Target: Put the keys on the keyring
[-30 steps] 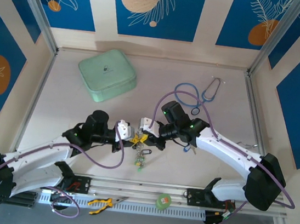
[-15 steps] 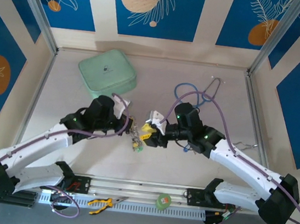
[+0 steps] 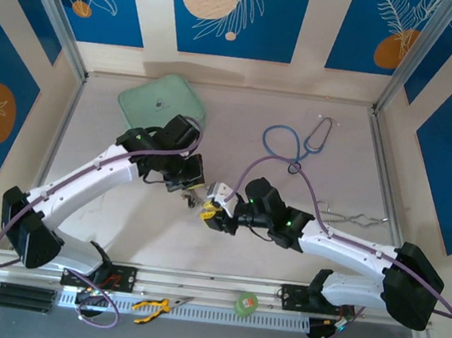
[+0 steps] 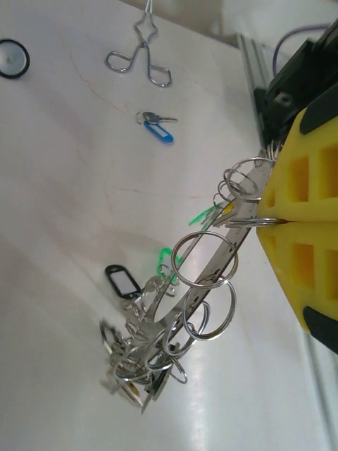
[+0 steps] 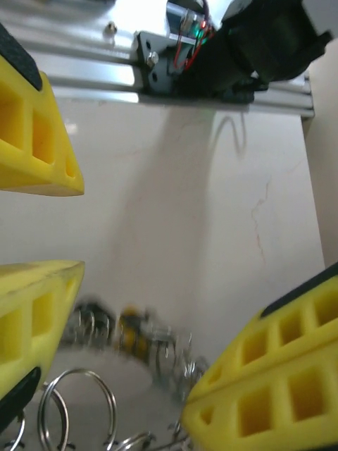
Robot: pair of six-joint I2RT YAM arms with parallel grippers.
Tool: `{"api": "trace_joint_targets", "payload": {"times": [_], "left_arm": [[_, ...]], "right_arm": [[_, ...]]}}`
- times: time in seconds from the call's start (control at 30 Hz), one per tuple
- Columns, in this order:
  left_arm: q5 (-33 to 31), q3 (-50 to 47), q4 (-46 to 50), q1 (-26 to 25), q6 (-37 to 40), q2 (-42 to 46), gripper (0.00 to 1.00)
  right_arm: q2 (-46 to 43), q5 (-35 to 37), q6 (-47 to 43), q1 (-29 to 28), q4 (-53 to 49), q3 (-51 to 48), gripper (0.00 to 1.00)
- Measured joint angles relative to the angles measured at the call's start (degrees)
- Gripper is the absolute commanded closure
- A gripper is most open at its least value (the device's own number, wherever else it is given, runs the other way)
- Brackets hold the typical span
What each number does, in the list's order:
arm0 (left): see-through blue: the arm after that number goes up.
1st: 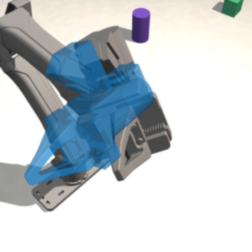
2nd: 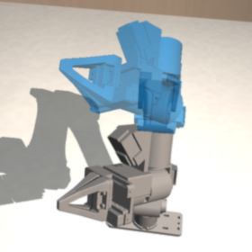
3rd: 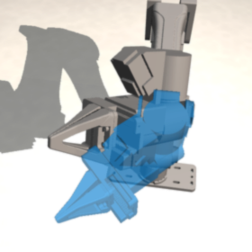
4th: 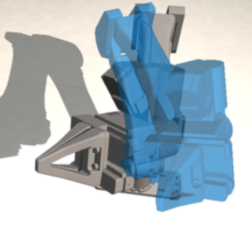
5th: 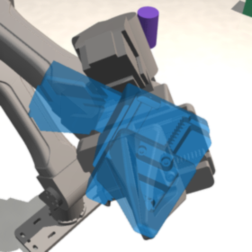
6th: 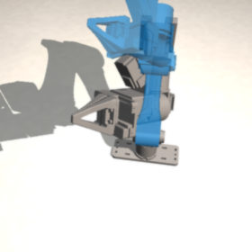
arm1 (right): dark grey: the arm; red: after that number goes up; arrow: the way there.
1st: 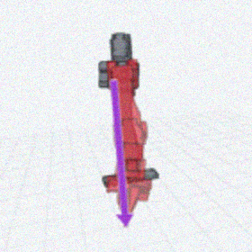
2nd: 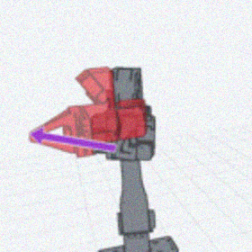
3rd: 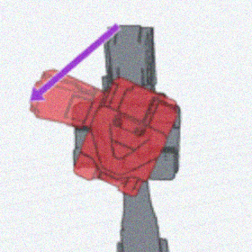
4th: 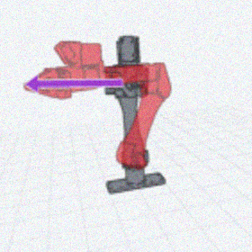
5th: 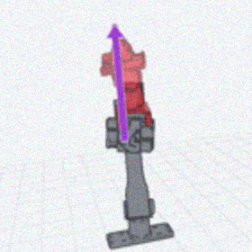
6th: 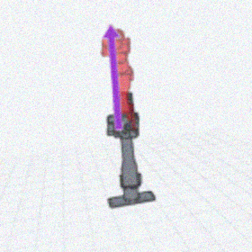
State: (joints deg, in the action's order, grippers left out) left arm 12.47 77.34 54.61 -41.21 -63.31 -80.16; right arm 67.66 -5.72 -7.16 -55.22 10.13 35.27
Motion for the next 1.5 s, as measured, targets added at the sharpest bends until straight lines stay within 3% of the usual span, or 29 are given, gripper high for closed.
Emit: {"api": "trace_joint_targets", "payload": {"times": [0.2,0.57,0.93,1.17,1.37,1.5], "left_arm": [[4.3,0.3,3.8,0.1,-9.7,-0.9,1.0],[10.2,0.1,3.4,0.2,-19.8,-0.9,1.0],[14.0,-1.9,1.1,0.2,-23.3,-0.9,1.0],[14.7,-3.7,-0.8,0.3,-24.9,-0.1,1.0],[15.2,-4.7,-1.4,0.3,-25.3,1.6,1.0],[15.5,-5.6,-2.4,0.3,-25.8,1.9,1.0]], "right_arm": [[-1.5,3.3,-3.0,0.8,7.1,-4.7,0.73],[-1.6,6.8,-7.5,1.0,18.2,-9.3,0.72],[-1.6,6.8,-9.0,1.0,23.0,-9.9,0.73],[-1.5,6.8,-9.4,0.8,23.1,-9.9,0.79],[-1.8,6.3,-11.1,0.5,22.9,-10.0,0.69],[-6.4,5.1,-13.0,1.3,20.6,-12.7,0.69]]}}
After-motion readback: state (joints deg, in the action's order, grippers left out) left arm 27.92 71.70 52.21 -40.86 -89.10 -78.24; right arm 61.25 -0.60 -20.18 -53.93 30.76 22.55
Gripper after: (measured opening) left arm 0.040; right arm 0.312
